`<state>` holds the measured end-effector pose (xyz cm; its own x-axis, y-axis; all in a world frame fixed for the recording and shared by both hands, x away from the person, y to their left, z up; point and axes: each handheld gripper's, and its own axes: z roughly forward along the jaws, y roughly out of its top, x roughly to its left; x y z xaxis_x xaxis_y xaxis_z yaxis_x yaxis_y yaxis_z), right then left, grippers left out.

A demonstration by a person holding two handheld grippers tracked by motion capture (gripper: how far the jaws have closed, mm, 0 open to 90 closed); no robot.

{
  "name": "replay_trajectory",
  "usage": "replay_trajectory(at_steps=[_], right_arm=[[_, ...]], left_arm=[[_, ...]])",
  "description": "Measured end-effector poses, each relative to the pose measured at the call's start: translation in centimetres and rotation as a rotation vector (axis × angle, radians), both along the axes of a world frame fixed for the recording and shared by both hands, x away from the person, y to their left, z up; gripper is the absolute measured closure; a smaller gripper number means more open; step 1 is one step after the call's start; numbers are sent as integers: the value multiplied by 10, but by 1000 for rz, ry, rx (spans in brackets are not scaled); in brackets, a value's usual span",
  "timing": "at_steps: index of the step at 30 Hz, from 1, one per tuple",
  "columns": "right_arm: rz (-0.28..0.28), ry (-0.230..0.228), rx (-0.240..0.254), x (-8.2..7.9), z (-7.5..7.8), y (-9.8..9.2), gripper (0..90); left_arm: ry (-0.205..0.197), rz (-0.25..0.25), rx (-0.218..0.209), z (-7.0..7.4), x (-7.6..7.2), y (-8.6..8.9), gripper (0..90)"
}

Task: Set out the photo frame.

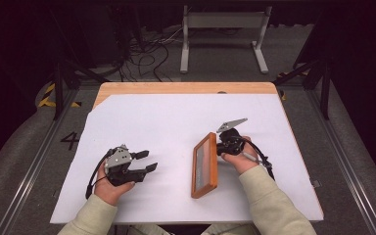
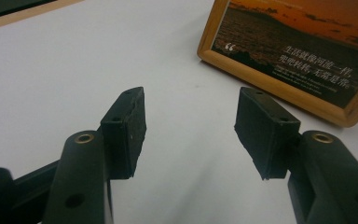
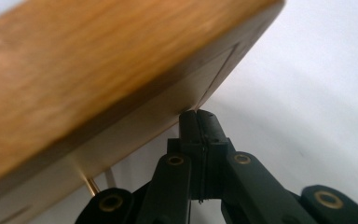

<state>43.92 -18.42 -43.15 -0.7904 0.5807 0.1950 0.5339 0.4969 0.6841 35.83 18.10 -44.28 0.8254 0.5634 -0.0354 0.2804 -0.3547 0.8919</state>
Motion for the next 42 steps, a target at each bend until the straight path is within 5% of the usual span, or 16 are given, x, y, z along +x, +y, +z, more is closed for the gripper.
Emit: replay_trajectory(at_steps=[15,26,31,42], right_arm=[[134,-7,-25,5,5,30,900],[-1,-79,-94,-14,29,14,728],[-92,-44,-33,-23,43,-1,612],[-79,-92,-26,-35,64,-7,538]], left_arm=[[-2,14,4,-1,1,4,427],[7,71,-35,-2,0,20,417],[13,81,-36,-2,0,24,406],[4,78,-49,-3,2,22,406]])
